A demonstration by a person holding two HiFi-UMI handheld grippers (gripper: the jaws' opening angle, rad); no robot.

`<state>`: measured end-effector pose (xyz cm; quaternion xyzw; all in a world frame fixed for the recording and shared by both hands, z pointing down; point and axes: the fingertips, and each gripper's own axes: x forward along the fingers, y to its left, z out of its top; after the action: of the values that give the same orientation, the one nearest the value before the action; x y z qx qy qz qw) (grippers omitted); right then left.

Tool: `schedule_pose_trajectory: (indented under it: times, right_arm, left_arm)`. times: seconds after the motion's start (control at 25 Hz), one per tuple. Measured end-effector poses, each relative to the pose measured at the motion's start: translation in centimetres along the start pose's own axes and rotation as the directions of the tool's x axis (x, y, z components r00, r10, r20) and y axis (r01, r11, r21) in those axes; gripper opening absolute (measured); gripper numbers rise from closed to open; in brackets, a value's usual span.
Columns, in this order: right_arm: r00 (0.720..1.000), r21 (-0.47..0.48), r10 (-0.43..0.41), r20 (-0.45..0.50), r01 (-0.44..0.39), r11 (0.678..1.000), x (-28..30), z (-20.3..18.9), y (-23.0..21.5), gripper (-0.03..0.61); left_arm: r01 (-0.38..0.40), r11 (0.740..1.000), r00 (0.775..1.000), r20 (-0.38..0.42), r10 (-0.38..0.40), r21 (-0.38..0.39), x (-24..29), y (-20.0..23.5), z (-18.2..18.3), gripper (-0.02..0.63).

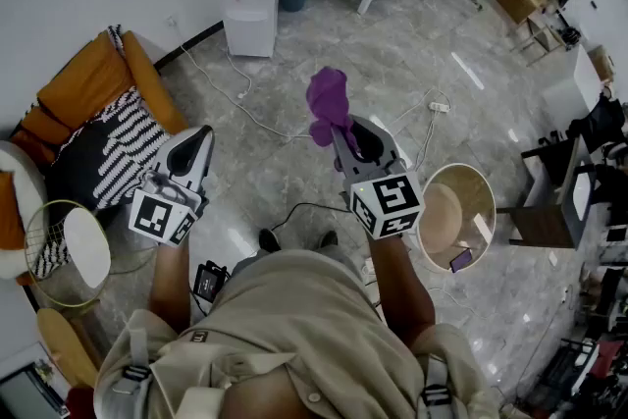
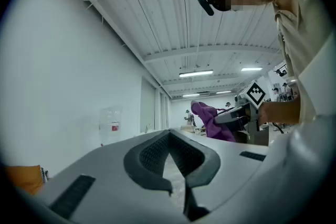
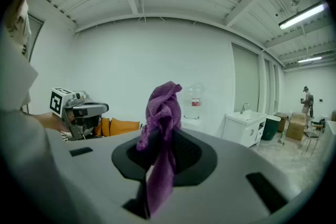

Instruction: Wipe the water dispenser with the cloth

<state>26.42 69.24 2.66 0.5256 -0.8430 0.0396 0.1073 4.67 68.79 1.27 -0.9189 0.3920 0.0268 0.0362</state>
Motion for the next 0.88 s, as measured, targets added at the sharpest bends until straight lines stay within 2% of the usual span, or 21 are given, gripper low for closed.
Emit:
schedule_pose_trajectory:
  times: [0.44, 0.56, 0.88]
  right_arm:
    - [1.0, -0.006, -0.007, 0.008, 0.007, 1.0, 2.3, 1.3, 1.7, 0.074]
    - [1.0, 0.02, 0.005, 0.02, -0.006, 1.0, 3.0, 1.7, 1.8, 0.076]
    - [0.999, 0.079, 0.03, 0.019, -0.032, 0.996, 5.4, 1.0, -0.7, 0.08]
  left_arm:
    - [0.005, 1.0, 1.0, 0.01, -0.005, -0.008, -0.9, 2.9, 0.0, 0.015]
    - [0.002, 1.0, 1.0, 0.01, -0.002, -0.017, -0.8, 3.6, -0.2, 0.015]
    - [-0.013, 0.999, 1.0, -0.026, 0.012, -0.035, 1.5, 4.2, -1.9, 0.015]
